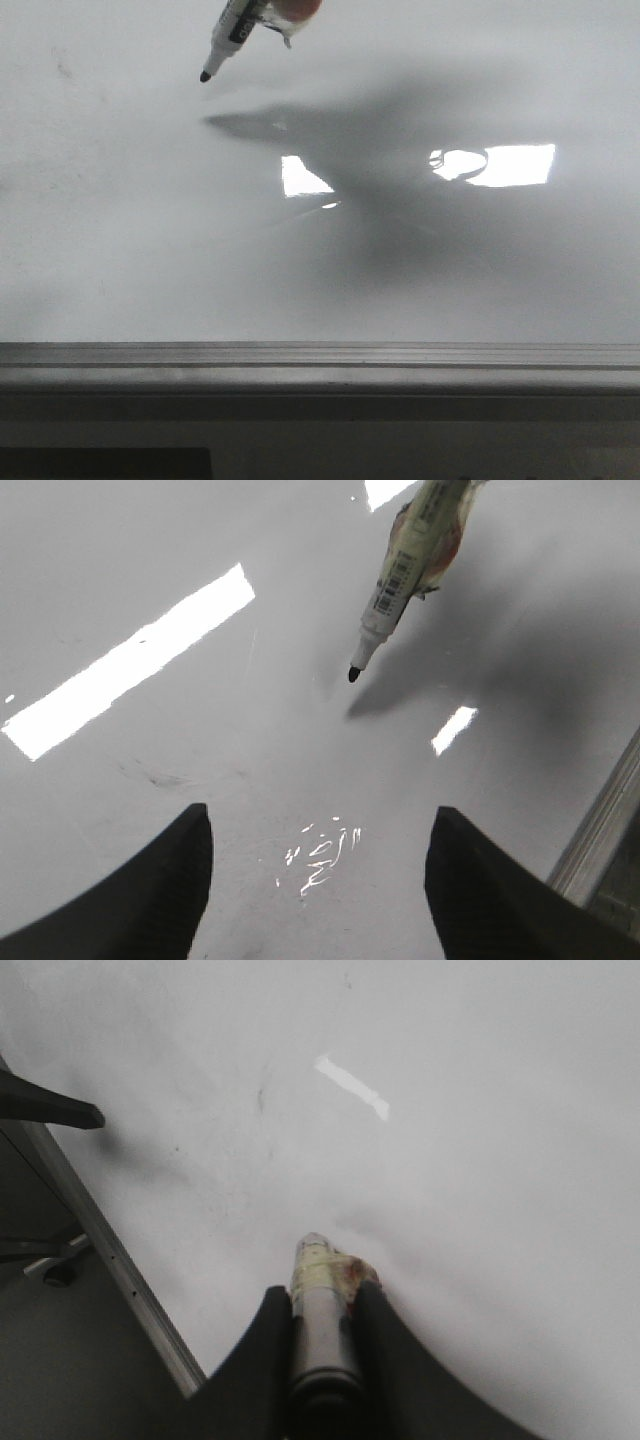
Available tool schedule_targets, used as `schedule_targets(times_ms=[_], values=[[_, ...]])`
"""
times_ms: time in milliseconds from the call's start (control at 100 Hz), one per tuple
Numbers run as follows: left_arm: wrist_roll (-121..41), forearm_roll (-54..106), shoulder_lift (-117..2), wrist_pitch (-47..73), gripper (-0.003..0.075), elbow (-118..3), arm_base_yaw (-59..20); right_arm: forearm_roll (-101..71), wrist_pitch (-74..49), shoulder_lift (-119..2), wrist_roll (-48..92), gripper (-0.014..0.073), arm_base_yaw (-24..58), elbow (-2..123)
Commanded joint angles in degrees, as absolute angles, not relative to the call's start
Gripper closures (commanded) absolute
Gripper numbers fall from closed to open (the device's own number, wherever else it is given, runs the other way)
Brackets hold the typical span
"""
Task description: Write number 3 on whiteboard
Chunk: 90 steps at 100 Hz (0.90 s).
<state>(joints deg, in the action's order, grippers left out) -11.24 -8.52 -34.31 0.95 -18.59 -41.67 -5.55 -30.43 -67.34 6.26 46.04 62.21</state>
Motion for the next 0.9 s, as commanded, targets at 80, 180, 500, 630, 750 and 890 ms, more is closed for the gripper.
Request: schedule_targets(times_ms=[80,180,500,630,750,890], values=[[-10.91,-7.72,-34.29,-2.93,0.0291,-20.07,-41.45,-4.36,-28.06,-69.47,6.75,0.0659,44.83,65.97],[-10.91,-7.72,-34.29,-2.93,0.0293,-20.07,-41.45,-3.60,-27.86,-70.08,6.75,0.0659,43.83,66.19],[-10.91,-7.72,-34.29,-3.16,0.0293,-20.07,-41.45,-2.54,-34.17,-66.73,6.48,0.0658,40.97,66.19],[-10.91,-7.72,-34.29,-4.00,0.0293,-20.07,-41.45,-3.95,-36.52,-67.13,5.72,0.0658,42.09,64.36],[-10.91,-7.72,-34.29,-4.25,0.0293,-20.07,-41.45,-4.10,-35.44,-69.81,5.59,0.0658,44.52,63.30],[-10.91,-7.72,-34.29,-4.25,0.0293,-20.07,-41.45,0.78,-37.83,-68.51,1.46,0.0658,44.40,63.43]])
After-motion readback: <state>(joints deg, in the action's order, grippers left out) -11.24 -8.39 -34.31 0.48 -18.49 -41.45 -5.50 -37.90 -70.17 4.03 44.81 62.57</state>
